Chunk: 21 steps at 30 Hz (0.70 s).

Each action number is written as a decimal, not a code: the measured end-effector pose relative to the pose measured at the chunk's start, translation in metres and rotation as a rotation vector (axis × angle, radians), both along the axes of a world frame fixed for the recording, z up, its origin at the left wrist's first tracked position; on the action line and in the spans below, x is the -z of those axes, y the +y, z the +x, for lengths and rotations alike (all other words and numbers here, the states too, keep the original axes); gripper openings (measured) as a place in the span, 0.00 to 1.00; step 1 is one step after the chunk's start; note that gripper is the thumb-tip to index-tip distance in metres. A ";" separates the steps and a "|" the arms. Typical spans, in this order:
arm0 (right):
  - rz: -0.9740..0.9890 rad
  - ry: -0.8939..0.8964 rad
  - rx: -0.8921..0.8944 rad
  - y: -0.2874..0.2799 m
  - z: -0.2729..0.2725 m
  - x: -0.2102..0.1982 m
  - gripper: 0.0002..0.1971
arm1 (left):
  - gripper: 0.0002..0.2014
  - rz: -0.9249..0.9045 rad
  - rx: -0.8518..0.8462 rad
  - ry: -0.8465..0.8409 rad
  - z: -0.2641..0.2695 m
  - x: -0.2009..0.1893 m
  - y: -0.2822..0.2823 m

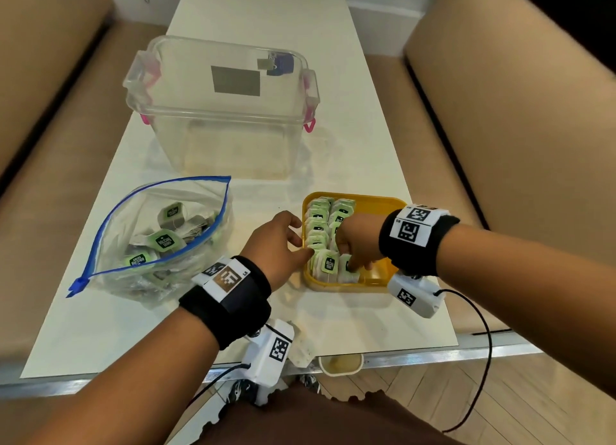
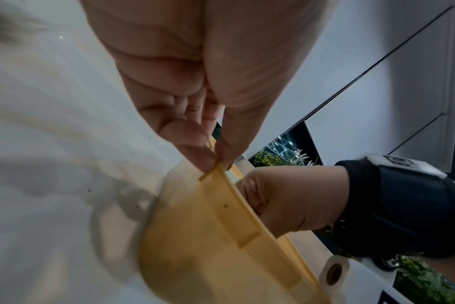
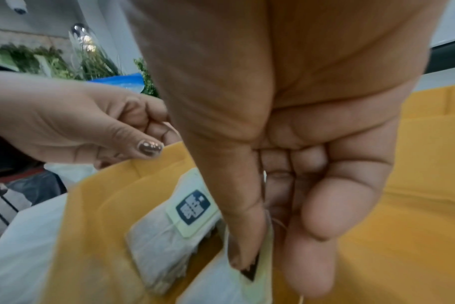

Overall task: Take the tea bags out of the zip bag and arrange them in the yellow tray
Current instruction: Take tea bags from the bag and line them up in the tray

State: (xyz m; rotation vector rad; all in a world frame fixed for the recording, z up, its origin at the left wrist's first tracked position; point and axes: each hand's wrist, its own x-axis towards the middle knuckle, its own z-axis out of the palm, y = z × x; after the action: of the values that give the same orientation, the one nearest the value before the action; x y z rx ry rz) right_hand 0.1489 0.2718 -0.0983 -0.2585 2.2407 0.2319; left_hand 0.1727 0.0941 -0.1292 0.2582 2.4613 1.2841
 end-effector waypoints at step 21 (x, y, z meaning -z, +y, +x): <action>-0.105 0.229 0.124 0.002 -0.020 -0.011 0.15 | 0.20 0.023 0.009 -0.015 -0.002 0.003 -0.002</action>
State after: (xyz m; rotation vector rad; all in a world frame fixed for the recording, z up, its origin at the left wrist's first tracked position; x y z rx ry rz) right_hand 0.1287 0.2736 -0.0876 -0.1539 2.4903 0.0800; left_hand 0.1707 0.0924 -0.1319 0.2637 2.4312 1.3074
